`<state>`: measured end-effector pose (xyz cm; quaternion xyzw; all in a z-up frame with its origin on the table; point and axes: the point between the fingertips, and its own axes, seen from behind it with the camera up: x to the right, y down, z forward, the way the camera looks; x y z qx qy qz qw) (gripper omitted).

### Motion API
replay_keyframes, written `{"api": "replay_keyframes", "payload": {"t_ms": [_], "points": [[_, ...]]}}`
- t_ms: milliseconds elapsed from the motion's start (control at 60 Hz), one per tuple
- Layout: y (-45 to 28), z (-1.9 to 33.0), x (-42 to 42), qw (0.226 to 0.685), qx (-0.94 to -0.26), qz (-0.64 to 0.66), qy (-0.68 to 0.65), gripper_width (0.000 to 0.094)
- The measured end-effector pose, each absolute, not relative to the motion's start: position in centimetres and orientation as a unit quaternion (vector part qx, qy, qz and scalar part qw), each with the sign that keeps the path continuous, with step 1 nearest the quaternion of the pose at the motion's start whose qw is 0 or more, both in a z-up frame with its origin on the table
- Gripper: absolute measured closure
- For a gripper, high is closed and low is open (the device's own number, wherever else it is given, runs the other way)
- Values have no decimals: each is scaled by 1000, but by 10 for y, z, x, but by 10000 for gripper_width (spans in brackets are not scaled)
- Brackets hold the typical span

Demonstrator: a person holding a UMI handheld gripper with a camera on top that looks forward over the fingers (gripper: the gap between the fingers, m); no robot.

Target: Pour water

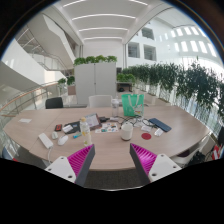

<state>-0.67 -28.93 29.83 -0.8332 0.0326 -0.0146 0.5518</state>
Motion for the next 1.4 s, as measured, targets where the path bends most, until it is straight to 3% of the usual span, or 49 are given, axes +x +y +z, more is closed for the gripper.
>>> {"api": "replay_keyframes", "payload": {"t_ms": [417,550,817,1083,1133,1167,1267,1400], "points": [[-268,272,-19,549,-835,-21,22,159],[-237,248,-43,583,-811,-13,-41,156],[-91,162,-143,597,-795,66,-80,161],[65,121,-175,623,-780,36,-54,172],[77,118,-174,627,-776,38,-53,246],[87,111,-176,626,-777,37,-57,371],[102,117,-189,653,-751,37,-87,453],[108,114,-188,649,-755,43,-81,552]]}}
